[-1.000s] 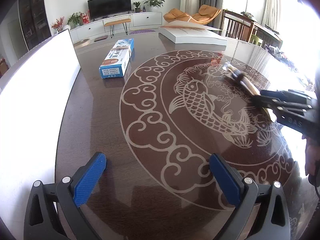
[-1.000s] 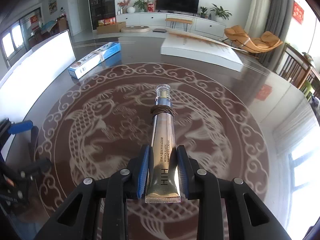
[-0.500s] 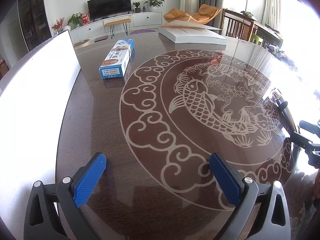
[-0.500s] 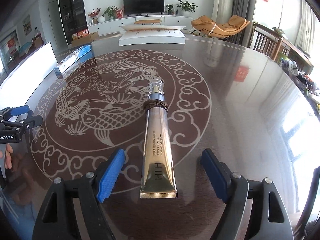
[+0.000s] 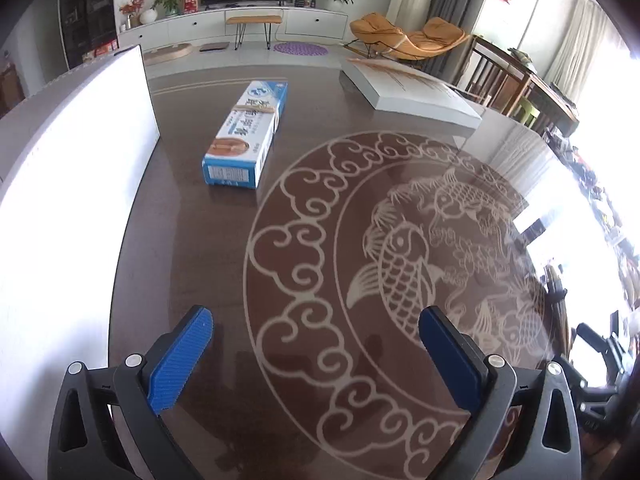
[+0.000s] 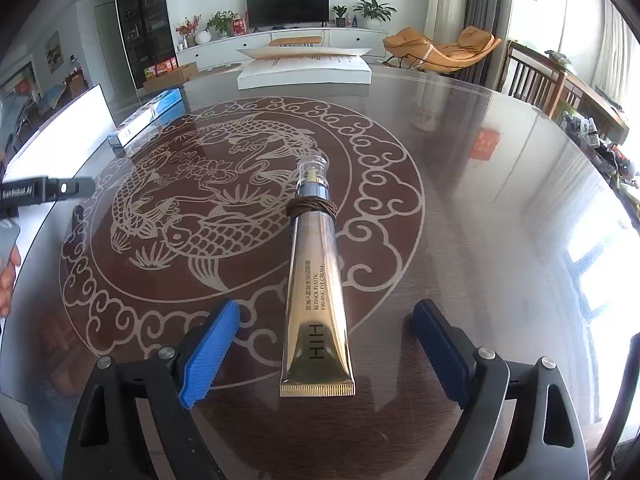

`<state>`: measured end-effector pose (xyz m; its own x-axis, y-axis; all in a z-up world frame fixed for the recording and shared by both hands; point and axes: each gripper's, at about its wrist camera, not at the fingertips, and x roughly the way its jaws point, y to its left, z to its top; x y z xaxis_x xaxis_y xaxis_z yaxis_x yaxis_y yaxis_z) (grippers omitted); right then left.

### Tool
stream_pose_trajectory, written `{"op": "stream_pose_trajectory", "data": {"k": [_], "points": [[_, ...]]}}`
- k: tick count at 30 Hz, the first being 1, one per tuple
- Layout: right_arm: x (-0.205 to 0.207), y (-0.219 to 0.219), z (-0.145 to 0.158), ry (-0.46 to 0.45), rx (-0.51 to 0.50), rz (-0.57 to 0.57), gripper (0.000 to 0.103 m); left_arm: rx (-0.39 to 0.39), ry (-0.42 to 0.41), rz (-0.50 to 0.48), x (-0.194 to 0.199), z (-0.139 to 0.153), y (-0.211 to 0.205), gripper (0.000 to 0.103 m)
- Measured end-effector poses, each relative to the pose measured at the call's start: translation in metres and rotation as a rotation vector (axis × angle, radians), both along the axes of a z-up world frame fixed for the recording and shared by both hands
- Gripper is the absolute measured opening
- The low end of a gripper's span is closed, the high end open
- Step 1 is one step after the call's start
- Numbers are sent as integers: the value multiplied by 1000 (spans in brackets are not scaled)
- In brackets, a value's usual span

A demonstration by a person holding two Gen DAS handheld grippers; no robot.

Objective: Organize objects
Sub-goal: 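Grasp the blue-and-white nail cream box with the left tool while the right holds the tube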

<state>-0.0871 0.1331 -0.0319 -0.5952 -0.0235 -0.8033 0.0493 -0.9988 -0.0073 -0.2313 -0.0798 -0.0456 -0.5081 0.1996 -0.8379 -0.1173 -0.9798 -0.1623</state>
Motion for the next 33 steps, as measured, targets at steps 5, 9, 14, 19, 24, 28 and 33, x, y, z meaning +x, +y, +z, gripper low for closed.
{"op": "stream_pose_trajectory", "data": {"k": [5, 9, 14, 19, 24, 28, 33], "points": [[-1, -2, 0, -2, 1, 3, 90, 4, 7, 50, -75, 11, -9, 103], [-1, -2, 0, -2, 1, 3, 91, -37, -62, 85, -133, -6, -10, 103], [-1, -2, 0, -2, 1, 3, 91, 3, -46, 174, -157, -21, -19, 103], [-1, -2, 0, -2, 1, 3, 91, -187, -44, 116, -161, -29, 6, 103], [-1, -3, 0, -3, 1, 4, 91, -176, -21, 103, -149, -21, 8, 69], [-2, -4, -1, -3, -2, 4, 91, -174, -9, 116, -130, -16, 11, 41], [-4, -5, -2, -2, -6, 5, 92, -181, 16, 96, -60, -17, 30, 41]]}}
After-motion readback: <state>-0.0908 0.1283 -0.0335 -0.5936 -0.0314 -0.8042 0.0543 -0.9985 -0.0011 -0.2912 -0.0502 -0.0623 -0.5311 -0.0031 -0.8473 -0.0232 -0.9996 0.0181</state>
